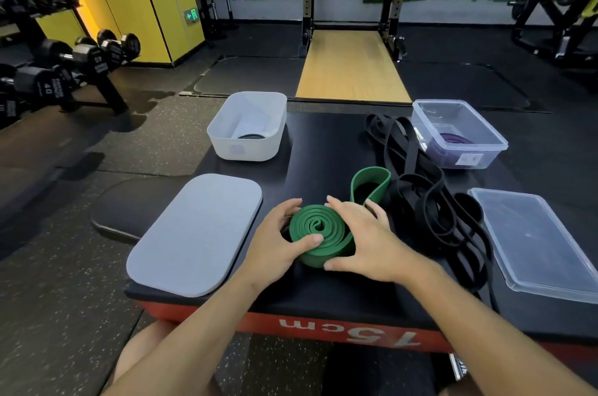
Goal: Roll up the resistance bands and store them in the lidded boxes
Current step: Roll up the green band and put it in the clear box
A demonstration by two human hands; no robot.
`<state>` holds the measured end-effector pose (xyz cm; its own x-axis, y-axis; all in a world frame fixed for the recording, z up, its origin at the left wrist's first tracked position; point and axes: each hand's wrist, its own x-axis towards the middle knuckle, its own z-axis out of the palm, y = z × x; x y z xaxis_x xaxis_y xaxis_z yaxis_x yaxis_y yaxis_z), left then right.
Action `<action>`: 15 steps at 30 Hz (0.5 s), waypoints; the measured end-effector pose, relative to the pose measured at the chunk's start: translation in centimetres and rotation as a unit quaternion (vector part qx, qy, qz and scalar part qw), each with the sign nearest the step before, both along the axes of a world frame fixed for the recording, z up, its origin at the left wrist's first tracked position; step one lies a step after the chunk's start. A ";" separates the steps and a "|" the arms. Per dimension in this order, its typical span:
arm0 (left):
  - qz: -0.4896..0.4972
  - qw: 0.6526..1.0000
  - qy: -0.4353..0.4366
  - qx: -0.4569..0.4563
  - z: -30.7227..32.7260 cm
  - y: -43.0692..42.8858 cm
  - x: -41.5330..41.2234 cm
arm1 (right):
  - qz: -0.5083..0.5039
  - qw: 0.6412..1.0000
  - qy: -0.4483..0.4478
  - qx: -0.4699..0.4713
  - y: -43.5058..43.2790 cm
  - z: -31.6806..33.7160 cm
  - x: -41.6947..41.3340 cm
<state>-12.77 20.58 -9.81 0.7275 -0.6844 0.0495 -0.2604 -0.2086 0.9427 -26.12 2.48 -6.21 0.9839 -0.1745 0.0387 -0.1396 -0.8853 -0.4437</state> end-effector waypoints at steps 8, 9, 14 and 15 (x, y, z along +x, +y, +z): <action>-0.027 1.000 0.006 -0.005 0.3 0.2 -0.2 | 0.020 0.999 0.037 -0.031 -0.7 0.9 0.7; -0.035 0.999 0.000 0.003 0.3 0.2 -0.3 | 0.016 0.998 0.040 -0.048 -0.6 0.9 0.7; -0.029 0.998 -0.034 0.039 0.4 0.2 -0.5 | -0.006 0.997 0.012 -0.081 -0.1 1.2 0.3; -0.026 0.998 -0.045 0.044 0.5 0.2 -0.6 | -0.013 0.996 0.009 -0.084 0.0 1.4 0.2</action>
<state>-13.37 20.77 -9.31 0.6855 -0.7262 0.0519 -0.3565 -0.2727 0.8936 -25.90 2.46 -4.85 0.9798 -0.1932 0.0522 -0.1706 -0.9429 -0.2861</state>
